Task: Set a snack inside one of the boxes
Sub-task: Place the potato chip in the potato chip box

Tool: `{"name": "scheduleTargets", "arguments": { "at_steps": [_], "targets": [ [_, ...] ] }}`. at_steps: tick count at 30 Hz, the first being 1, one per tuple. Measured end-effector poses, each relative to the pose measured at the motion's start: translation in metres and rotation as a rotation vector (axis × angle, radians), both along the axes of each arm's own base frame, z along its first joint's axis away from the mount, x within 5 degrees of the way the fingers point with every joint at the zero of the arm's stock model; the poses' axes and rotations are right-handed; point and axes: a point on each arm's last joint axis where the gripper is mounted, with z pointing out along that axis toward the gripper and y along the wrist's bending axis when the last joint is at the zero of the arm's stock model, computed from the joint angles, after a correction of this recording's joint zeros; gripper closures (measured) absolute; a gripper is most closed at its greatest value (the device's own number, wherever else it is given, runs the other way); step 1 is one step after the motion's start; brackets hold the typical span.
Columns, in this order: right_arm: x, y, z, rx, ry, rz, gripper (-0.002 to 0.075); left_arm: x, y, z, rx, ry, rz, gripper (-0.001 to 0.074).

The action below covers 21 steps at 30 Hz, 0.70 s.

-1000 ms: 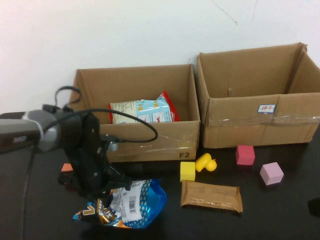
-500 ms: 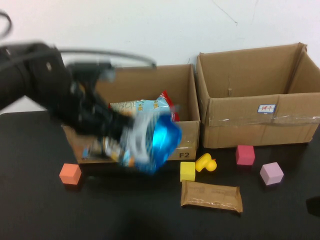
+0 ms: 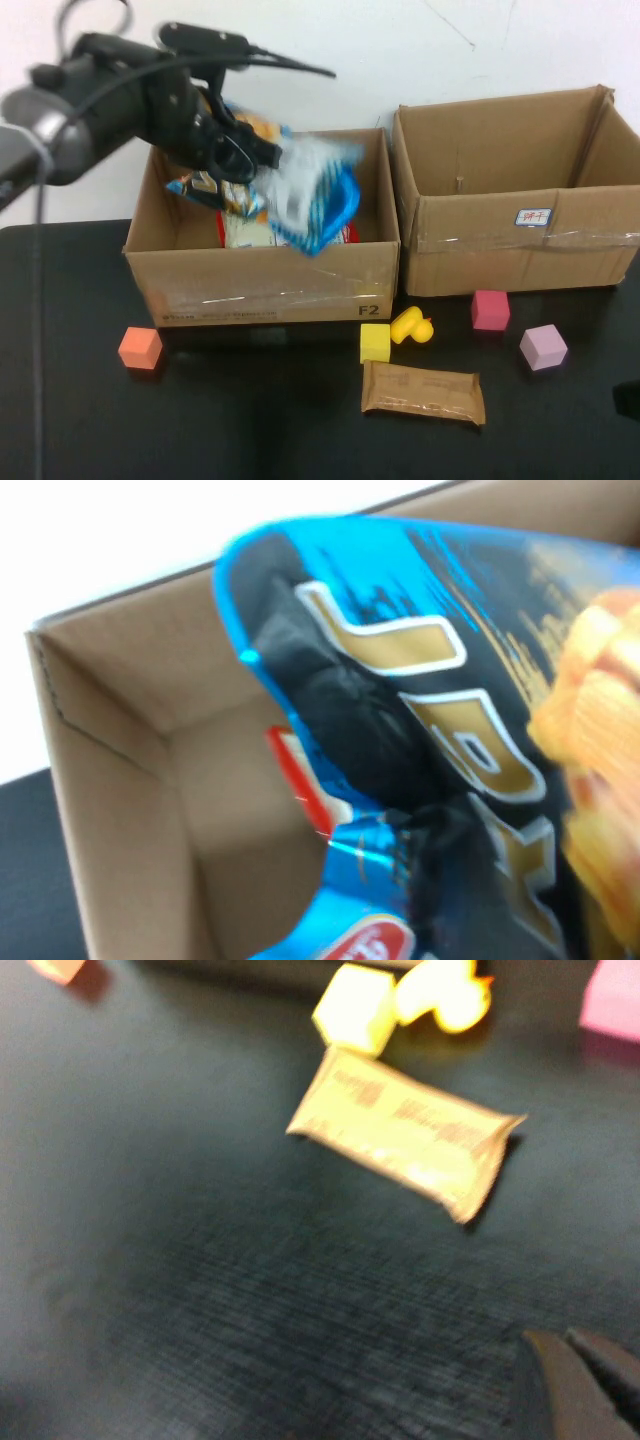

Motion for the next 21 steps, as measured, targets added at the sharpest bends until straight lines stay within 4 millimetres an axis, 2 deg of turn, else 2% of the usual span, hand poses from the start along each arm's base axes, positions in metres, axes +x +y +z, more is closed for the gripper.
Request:
{"name": "scheduleTargets", "arguments": {
  "at_steps": [3, 5, 6, 8, 11, 15, 16, 18, 21],
  "targets": [
    [0.004, -0.002, 0.000, -0.004, -0.018, -0.044, 0.0727, 0.018, -0.001, -0.019, 0.073, -0.004, 0.005, 0.0261],
    [0.007, -0.004, -0.002, 0.011, -0.003, -0.091, 0.0727, 0.026, 0.000, -0.026, 0.125, 0.003, 0.007, 0.0157],
    [0.009, -0.004, -0.004, 0.017, 0.007, -0.108, 0.0727, 0.028, 0.001, -0.028, 0.149, 0.012, 0.012, 0.0129],
    [0.014, -0.004, -0.009, 0.018, 0.030, -0.120, 0.0727, 0.030, 0.003, -0.024, 0.176, 0.024, 0.037, 0.0128],
    [0.019, -0.003, -0.018, 0.016, 0.065, -0.110, 0.0723, 0.029, 0.007, -0.007, 0.182, 0.019, 0.091, 0.0239],
    [0.028, 0.008, -0.030, -0.004, 0.084, 0.000, 0.0659, 0.016, 0.012, 0.020, 0.175, 0.025, 0.098, 0.0538],
    [0.030, 0.013, -0.032, -0.013, 0.082, 0.045, 0.0625, 0.011, 0.011, 0.027, 0.163, 0.034, 0.075, 0.0605],
    [0.036, 0.024, -0.036, -0.040, 0.068, 0.131, 0.0543, 0.000, 0.009, 0.041, 0.132, 0.053, 0.022, 0.0674],
    [0.046, 0.041, -0.041, -0.113, 0.011, 0.264, 0.0368, -0.016, 0.006, 0.059, 0.073, 0.081, -0.040, 0.0719]
  ]
}}
